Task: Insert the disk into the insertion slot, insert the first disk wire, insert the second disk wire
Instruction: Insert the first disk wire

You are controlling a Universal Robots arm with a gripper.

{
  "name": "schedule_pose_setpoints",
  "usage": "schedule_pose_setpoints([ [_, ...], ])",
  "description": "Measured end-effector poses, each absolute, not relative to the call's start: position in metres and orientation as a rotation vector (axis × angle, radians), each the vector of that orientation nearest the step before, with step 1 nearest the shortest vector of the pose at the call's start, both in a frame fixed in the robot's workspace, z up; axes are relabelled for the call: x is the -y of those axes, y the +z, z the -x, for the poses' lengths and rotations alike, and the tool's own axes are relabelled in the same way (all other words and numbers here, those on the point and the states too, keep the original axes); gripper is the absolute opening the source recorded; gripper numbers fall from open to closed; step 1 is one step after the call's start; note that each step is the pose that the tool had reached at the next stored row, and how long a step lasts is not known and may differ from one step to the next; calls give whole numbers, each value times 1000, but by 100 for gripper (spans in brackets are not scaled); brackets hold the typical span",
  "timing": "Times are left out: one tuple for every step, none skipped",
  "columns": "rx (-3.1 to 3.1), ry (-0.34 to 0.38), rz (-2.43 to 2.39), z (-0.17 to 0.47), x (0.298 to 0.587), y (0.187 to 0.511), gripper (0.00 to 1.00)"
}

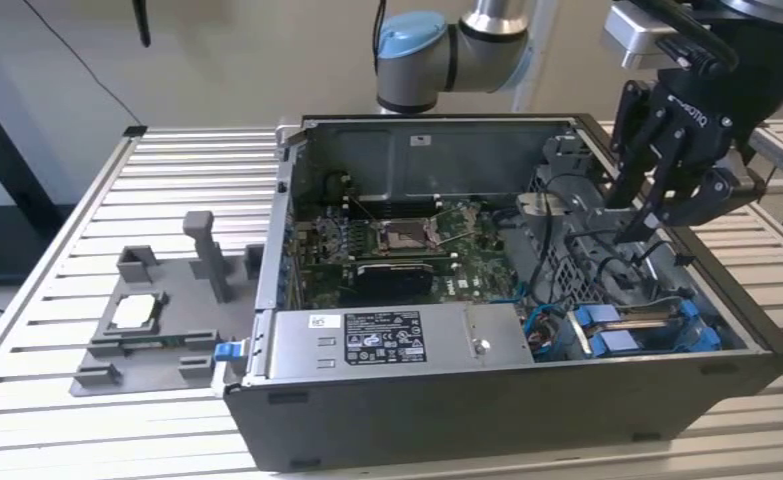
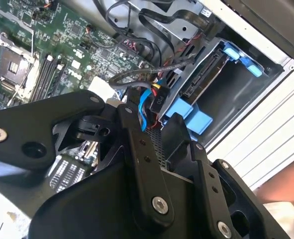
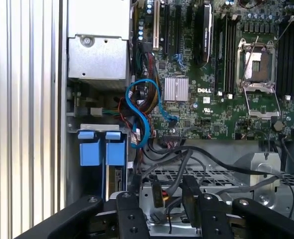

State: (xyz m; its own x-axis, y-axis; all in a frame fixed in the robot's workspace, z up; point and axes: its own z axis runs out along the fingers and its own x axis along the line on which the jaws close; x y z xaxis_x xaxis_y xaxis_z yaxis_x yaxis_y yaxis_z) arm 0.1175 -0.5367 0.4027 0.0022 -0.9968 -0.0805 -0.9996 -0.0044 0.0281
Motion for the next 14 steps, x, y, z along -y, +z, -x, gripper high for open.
schedule_pose_setpoints([
  [-2190,119,2197,-118,537,403,46],
  [-2190,119,2197,-119,537,403,46],
  [-2190,119,2197,-120,537,403,46],
  [-2190,120,2197,-121,537,402,46],
  [-2190,120,2197,-123,537,402,46],
  [-2190,120,2197,-124,537,401,46],
  [-2190,120,2197,-125,537,400,46],
  [-2190,121,2197,-127,537,400,46],
  [-2190,122,2197,-129,537,399,46],
  [-2190,122,2197,-130,537,398,46],
  [-2190,123,2197,-130,537,397,46],
  [-2191,122,2198,-130,537,396,46],
  [-2191,122,2197,-130,537,394,46],
  [-2191,122,2197,-130,537,393,46],
])
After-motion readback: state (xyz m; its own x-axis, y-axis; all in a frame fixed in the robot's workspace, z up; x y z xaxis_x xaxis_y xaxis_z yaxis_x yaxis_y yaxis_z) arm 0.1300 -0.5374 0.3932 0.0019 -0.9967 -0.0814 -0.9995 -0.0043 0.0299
